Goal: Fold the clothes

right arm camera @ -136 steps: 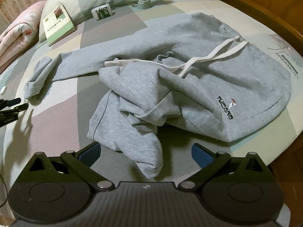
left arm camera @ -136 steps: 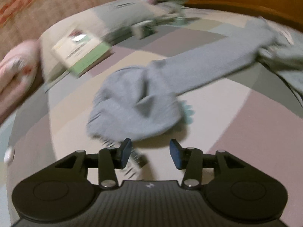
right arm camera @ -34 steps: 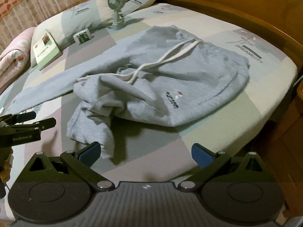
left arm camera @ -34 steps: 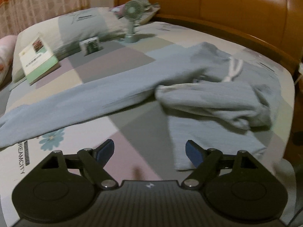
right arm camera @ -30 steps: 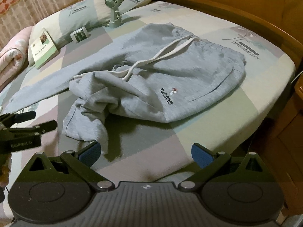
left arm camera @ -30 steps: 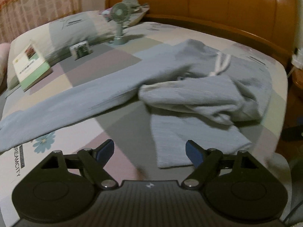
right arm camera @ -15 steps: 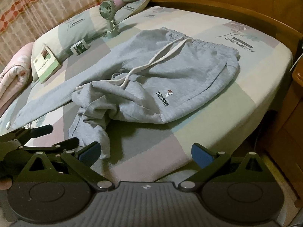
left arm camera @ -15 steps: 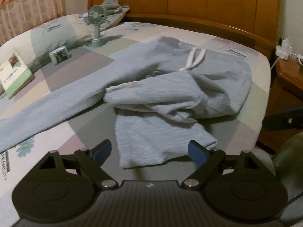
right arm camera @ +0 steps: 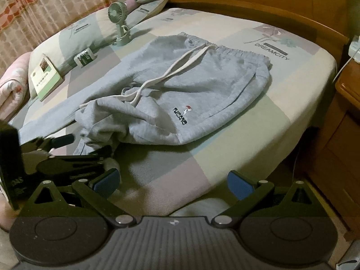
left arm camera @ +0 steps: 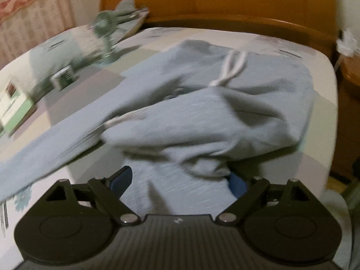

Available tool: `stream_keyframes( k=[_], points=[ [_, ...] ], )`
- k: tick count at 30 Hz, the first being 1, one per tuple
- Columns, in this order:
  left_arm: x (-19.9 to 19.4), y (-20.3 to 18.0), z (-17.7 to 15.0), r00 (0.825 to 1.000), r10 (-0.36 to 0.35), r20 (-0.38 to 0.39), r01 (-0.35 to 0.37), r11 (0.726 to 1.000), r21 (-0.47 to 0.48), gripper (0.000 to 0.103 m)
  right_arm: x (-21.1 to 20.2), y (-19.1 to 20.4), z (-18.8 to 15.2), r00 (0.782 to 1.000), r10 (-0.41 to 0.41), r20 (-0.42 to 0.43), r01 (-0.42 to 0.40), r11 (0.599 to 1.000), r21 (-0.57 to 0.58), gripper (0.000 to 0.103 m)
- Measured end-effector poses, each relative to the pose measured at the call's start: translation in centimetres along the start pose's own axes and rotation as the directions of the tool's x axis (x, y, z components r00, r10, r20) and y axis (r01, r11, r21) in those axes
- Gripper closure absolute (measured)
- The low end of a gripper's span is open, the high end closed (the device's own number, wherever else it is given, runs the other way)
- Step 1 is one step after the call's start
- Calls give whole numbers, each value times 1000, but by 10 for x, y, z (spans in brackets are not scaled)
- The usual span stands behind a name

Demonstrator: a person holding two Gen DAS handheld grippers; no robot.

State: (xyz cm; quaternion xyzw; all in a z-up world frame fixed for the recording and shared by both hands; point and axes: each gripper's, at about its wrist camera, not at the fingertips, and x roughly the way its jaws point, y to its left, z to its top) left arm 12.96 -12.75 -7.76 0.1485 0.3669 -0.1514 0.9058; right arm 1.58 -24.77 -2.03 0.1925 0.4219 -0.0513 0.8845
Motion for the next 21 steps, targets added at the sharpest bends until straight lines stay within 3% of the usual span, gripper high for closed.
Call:
stream_keyframes(
  k=[4, 6, 9, 12, 15, 19, 21],
  points=[
    [-11, 40, -15, 997, 76, -21, -78, 991, -107, 13, 6, 2, 1, 1000, 9, -11, -9, 1000, 0, 0],
    [-16, 59, -22, 988, 153, -34, -157, 977, -145, 13, 10, 5, 1, 1000, 19, -24, -19, 1000, -9, 0],
    [-23, 88, -30, 980, 196, -46, -201, 957, -211, 13, 14, 11, -1, 999, 26, -36, -27, 999, -26, 0],
    [-31, 99, -32, 984, 174, -45, -179, 951, -253, 13, 14, 16, -2, 999, 35, -38, -36, 999, -41, 0],
    [-41, 95, -26, 993, 120, -4, -117, 962, -246, 14, 12, 21, -2, 999, 42, -25, -44, 997, -64, 0],
    [-61, 93, -19, 997, 0, 77, 17, 975, -221, 14, 8, 39, 1, 996, 77, 52, -66, 979, -191, 0],
    [-69, 96, -18, 995, -4, 100, 25, 976, -215, 13, 12, 53, 4, 995, 81, 57, -63, 962, -266, 0]
  ],
)
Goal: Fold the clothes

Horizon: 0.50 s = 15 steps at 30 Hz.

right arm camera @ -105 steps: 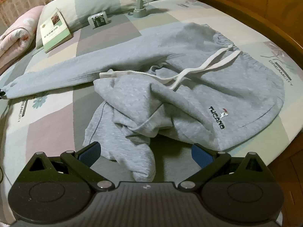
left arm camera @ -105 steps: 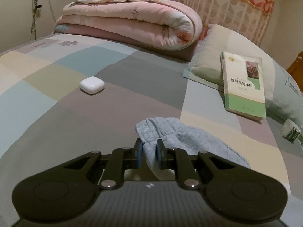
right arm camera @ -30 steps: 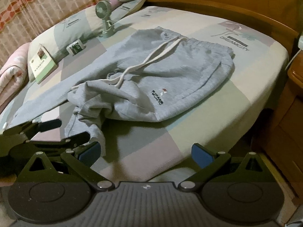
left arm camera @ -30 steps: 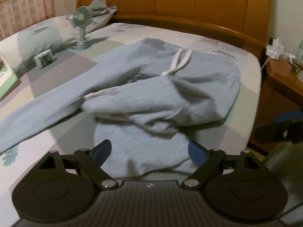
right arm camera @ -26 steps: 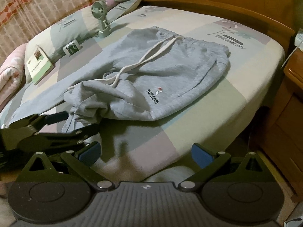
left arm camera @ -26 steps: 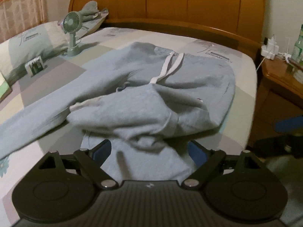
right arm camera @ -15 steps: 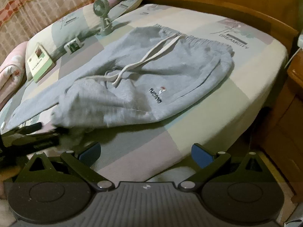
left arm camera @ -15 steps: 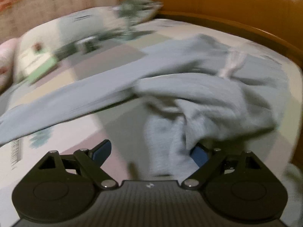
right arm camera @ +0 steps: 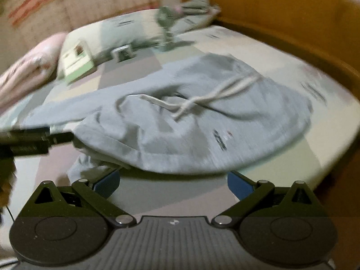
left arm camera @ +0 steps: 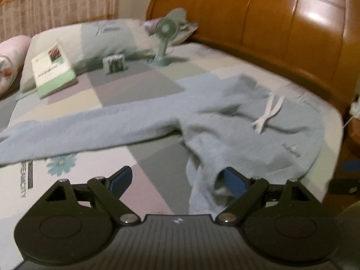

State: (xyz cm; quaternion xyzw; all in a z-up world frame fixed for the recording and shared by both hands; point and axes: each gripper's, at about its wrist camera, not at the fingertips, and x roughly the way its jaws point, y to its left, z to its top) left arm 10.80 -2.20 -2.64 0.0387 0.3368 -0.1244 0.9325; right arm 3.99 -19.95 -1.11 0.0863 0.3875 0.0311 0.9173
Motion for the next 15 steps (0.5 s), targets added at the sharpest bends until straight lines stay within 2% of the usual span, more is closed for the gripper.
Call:
stream_keyframes(
  k=[4, 8, 13, 15],
  points=[
    [-4, 14, 0, 996, 82, -27, -82, 996, 19, 12, 16, 24, 17, 999, 25, -49, -28, 998, -60, 0],
    [0, 40, -7, 981, 185, -58, -186, 983, -7, 12, 36, 61, 35, 998, 25, -53, -34, 984, -173, 0],
    [-4, 65, -18, 977, 195, -92, -202, 977, -72, 12, 72, 114, 46, 994, 58, -89, -84, 944, -319, 0],
    [-4, 69, -21, 975, 199, -99, -207, 975, -82, 12, 88, 129, 45, 994, 42, -98, -75, 925, -372, 0]
  ],
)
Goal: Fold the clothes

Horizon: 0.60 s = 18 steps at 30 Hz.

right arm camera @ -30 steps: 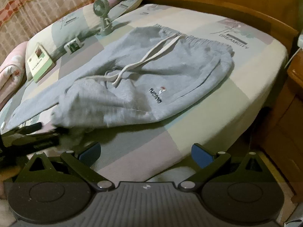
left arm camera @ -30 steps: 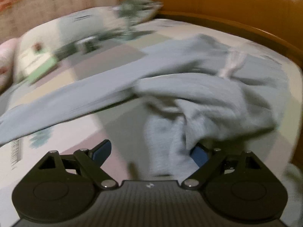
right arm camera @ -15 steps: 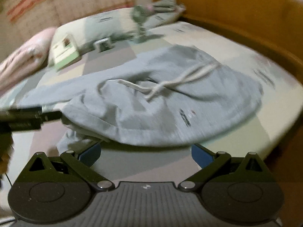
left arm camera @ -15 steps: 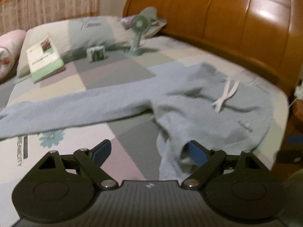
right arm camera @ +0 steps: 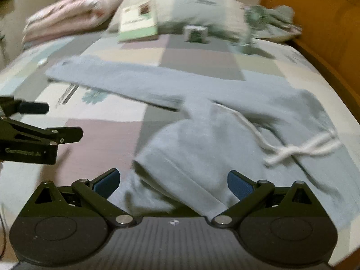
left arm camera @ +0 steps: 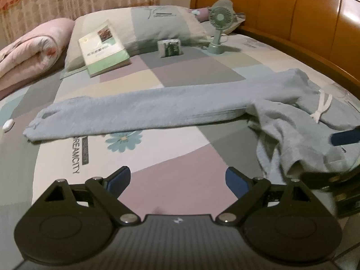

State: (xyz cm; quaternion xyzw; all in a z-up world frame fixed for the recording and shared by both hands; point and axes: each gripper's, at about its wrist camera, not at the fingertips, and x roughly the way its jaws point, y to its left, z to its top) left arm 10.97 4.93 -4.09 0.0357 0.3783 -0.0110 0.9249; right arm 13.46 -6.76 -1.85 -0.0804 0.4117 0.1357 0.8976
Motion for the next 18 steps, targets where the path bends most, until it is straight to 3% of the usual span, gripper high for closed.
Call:
stream_keyframes(
  k=[5, 13, 18],
  points=[
    [3, 2, -2, 1000, -3, -11, 3, 1000, 1, 12, 24, 1, 5, 990, -140, -23, 137, 987, -82, 0],
    [20, -10, 0, 998, -42, -38, 43, 999, 23, 12, 15, -90, 0, 952, -298, -68, 302, 952, 51, 0],
    [27, -19, -2, 997, -59, -56, 62, 997, 50, 12, 27, -134, -16, 939, -305, -159, 328, 933, 150, 0]
  ],
)
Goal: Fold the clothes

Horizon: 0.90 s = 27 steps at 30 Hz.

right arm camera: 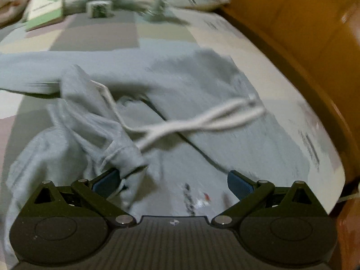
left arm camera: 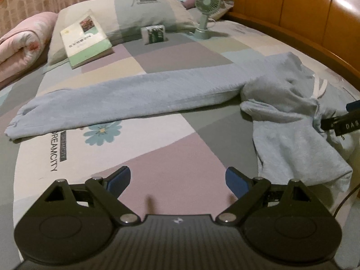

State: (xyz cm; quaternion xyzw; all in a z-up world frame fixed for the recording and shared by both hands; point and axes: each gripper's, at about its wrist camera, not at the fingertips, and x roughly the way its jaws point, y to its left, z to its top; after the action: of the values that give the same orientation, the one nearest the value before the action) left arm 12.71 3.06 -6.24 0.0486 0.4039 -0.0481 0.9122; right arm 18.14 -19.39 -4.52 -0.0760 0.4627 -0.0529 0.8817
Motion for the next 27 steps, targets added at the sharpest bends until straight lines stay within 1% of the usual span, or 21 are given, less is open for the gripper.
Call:
stream_keyframes(
  k=[3, 6, 8, 11, 13, 14, 16, 17, 18, 20, 22, 23, 25, 27],
  points=[
    [3, 0, 0, 1000, 2, -9, -2, 1000, 3, 12, -11, -7, -2, 999, 35, 12, -35, 999, 25, 0],
    [6, 1, 0, 1000, 10, -18, -10, 1000, -4, 12, -36, 3, 1, 996, 62, 63, -62, 998, -11, 0],
    [7, 1, 0, 1000, 12, -19, -13, 1000, -2, 12, -58, 15, 2, 986, 118, 115, -112, 992, -62, 0],
    [7, 3, -1, 1000, 22, -21, -22, 1000, -1, 12, -87, 42, 4, 954, 252, 161, -220, 957, -189, 0],
    [6, 6, -2, 999, 35, -20, -35, 999, -4, 12, -97, 65, 2, 934, 328, 143, -276, 915, -296, 0],
    [5, 8, -2, 999, 40, -19, -40, 999, -8, 12, -98, 77, -1, 930, 347, 121, -287, 892, -350, 0],
    [2, 12, -3, 999, 42, -18, -42, 999, -18, 12, -91, 102, -11, 940, 334, 66, -267, 844, -465, 0],
    [1, 14, -4, 999, 42, -17, -43, 999, -21, 12, -84, 113, -17, 952, 303, 40, -240, 823, -515, 0],
    [0, 16, -5, 999, 42, -16, -43, 999, -25, 12, -74, 124, -24, 967, 255, 15, -201, 799, -567, 0],
    [-1, 19, -6, 999, 43, -17, -44, 999, -30, 12, -57, 134, -38, 988, 156, 5, -116, 758, -642, 0],
    [0, 19, -6, 999, 42, -20, -43, 999, -34, 12, -42, 140, -49, 998, 55, 15, -28, 717, -697, 0],
    [1, 19, -6, 999, 41, -22, -42, 998, -36, 12, -37, 142, -51, 1000, 9, 28, 14, 701, -713, 0],
    [3, 17, -6, 999, 35, -23, -35, 999, -32, 12, -32, 139, -50, 998, -28, 50, 55, 698, -714, 0],
    [4, 15, -5, 999, 28, -23, -29, 999, -24, 12, -36, 136, -40, 997, -16, 72, 61, 724, -687, 0]
  ],
)
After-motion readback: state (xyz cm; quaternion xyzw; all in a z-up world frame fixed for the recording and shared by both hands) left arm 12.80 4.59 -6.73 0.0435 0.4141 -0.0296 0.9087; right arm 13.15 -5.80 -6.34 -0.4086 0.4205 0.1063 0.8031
